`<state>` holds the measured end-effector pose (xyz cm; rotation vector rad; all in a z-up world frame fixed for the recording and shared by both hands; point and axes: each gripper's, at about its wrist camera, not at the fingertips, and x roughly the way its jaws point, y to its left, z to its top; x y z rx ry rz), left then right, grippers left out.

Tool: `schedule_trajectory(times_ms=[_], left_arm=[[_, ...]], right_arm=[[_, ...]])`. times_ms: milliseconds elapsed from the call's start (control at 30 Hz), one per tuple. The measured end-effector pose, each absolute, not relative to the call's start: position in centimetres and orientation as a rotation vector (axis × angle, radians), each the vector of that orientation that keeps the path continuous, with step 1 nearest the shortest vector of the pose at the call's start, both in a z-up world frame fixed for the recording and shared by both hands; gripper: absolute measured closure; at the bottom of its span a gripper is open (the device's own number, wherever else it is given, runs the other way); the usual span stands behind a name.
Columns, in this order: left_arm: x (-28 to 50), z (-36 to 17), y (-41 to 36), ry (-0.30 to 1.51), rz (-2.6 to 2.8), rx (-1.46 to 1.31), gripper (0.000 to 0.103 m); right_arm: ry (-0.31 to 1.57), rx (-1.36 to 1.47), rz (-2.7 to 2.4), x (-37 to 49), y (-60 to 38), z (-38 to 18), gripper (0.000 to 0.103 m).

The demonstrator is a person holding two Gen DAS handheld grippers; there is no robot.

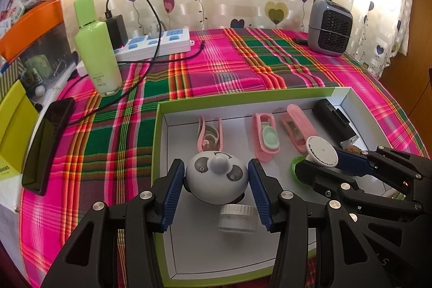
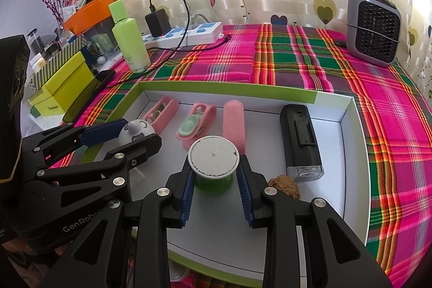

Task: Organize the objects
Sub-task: 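Lower both items onto the box floor and open both tools, then lift both open tools out of the box and back away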

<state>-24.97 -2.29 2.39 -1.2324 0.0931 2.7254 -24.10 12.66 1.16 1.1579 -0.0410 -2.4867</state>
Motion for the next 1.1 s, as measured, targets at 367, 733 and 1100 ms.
schedule_trajectory(times_ms=[367, 733, 1100], left_arm=[[-24.9, 2.4, -2.2, 0.088, 2.725, -1.233, 0.055], [-24.2, 2.5, -2.6, 0.064, 2.718, -1.224, 0.055], [-23.6, 3.3, -2.8, 0.047, 2.724, -1.211, 0.055]], right_arm=[[-0.068, 1.168, -2.490, -24.0, 13.1, 1.1, 0.064], [-0.088, 1.167, -2.482, -23.8, 13.4, 1.3, 0.059], [-0.050, 1.148, -2.480, -23.3, 13.1, 1.5, 0.058]])
